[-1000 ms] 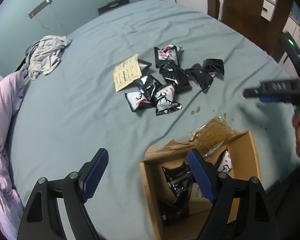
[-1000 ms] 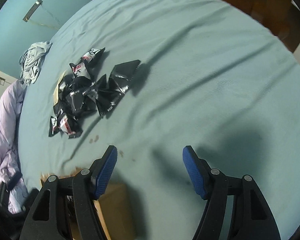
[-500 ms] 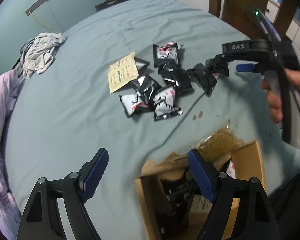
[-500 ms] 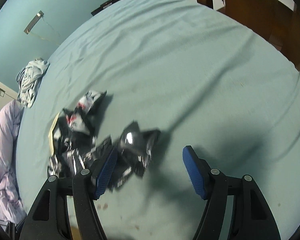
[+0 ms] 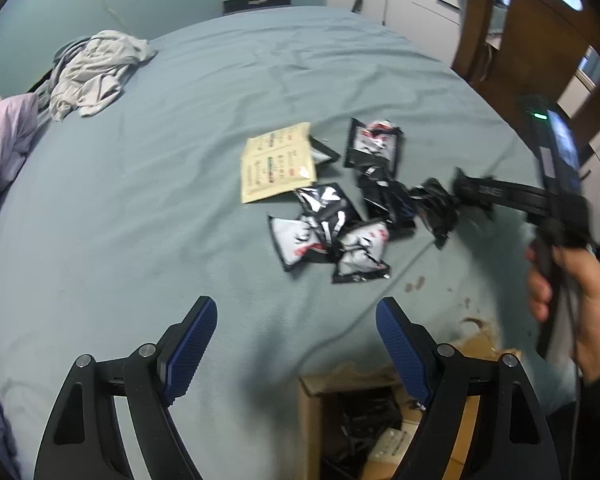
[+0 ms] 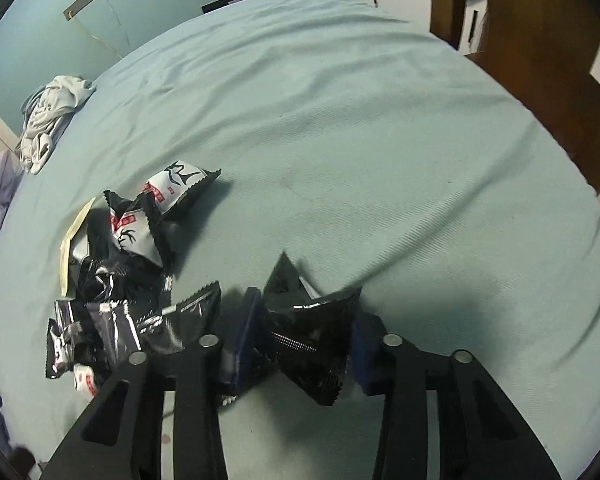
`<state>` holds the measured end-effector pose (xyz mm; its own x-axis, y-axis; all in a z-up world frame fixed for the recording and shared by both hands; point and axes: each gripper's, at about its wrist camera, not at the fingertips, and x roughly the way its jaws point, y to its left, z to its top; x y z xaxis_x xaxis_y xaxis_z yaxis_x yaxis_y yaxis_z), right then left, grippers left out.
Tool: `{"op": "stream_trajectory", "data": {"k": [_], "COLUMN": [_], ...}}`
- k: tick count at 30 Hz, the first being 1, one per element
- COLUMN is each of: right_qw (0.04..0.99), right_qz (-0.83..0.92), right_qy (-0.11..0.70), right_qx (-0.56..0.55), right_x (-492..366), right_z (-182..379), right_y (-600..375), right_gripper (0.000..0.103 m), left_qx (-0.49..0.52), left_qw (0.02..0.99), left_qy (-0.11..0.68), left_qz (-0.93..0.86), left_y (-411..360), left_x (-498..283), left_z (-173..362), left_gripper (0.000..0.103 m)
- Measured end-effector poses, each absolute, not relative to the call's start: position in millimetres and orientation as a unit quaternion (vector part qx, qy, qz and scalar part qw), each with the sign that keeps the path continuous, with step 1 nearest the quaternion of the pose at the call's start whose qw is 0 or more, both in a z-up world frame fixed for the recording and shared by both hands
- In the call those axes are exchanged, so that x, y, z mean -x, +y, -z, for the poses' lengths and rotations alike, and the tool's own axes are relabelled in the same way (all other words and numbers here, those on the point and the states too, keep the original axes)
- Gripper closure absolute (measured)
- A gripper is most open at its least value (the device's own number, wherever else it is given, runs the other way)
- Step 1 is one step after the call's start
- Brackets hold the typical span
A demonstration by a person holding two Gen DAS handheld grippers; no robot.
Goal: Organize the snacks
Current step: 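Lift the black packet with the right gripper while the left gripper grasps a white-and-black packet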
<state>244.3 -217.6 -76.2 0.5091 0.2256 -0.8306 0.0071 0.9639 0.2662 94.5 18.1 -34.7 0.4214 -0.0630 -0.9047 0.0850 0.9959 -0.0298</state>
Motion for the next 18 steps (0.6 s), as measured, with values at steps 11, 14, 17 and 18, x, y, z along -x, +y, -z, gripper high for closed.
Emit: {"op": "stream_trajectory", "data": {"k": [11, 14, 17, 18], "right_qw": [0.889, 0.893, 0.888, 0.887], "right_qz": [-0.123, -0.125, -0.116, -0.116], "right_qy": [0.409, 0.403, 0.419, 0.421], "right_qx": [-0.166, -0.158, -0.151, -0.152], "right_x": [-125, -85, -51, -44], "right_z": [-7, -3, 7, 8], "right_y": [-248, -256, -260, -261], "right_gripper": [0.067, 0.067, 0.067, 0.067], "left_qx": [0.011, 0.018, 0.026, 0.030], "left_qw": [0.818, 0.822, 0.814, 0.810], "left_qy": [0.573, 0.566, 0.576, 0.581], "left_qz": [0.054, 0.063, 0.068, 0.074], "left_y": [35, 33, 31, 30], "left_x": [-133, -145, -161, -166], "left_z": [72, 73, 85, 88], "left_gripper": [0.020, 0.020, 0.026, 0.036]}}
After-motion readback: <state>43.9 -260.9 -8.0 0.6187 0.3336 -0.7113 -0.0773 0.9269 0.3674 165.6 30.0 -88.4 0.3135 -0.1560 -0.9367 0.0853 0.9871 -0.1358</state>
